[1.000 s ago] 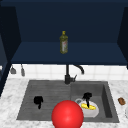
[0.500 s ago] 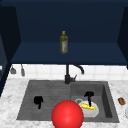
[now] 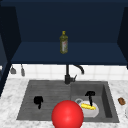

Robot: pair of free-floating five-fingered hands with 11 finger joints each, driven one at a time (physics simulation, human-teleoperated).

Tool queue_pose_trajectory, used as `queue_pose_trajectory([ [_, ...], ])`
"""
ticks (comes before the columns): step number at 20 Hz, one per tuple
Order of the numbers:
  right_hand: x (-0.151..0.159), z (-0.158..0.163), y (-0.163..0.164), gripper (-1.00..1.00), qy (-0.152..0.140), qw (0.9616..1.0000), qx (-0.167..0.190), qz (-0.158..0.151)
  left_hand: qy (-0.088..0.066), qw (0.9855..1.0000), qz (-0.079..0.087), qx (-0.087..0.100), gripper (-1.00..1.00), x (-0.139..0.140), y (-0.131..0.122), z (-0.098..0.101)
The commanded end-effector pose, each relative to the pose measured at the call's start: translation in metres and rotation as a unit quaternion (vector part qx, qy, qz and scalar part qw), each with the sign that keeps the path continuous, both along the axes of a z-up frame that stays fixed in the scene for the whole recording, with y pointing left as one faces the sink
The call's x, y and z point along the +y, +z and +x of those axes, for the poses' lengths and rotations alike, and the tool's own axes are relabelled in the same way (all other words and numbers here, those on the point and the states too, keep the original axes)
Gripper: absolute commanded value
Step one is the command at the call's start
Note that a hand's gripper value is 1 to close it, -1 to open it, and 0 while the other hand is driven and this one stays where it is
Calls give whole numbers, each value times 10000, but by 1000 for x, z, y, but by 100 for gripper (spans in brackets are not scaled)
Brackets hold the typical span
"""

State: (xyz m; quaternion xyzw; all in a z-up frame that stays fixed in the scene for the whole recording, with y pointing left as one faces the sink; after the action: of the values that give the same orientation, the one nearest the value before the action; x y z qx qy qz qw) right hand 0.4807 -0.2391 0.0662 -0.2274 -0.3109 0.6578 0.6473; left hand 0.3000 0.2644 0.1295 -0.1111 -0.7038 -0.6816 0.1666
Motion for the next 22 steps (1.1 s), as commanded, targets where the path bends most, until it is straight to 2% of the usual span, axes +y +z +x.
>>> queue_pose_trajectory([
  [1,-11,0,9,-100,0,10000,-16,60,0,10000,0,0,0,0,0,0],
  [13,-47,-14,62,-100,11,9996,-9,267,0,10000,0,0,0,0,0,0],
  [16,-58,-21,70,-100,-154,9995,-24,289,0,10000,0,0,0,0,0,0],
  [22,-78,-37,92,-100,-185,9993,-96,317,0,10000,0,0,0,0,0,0],
])
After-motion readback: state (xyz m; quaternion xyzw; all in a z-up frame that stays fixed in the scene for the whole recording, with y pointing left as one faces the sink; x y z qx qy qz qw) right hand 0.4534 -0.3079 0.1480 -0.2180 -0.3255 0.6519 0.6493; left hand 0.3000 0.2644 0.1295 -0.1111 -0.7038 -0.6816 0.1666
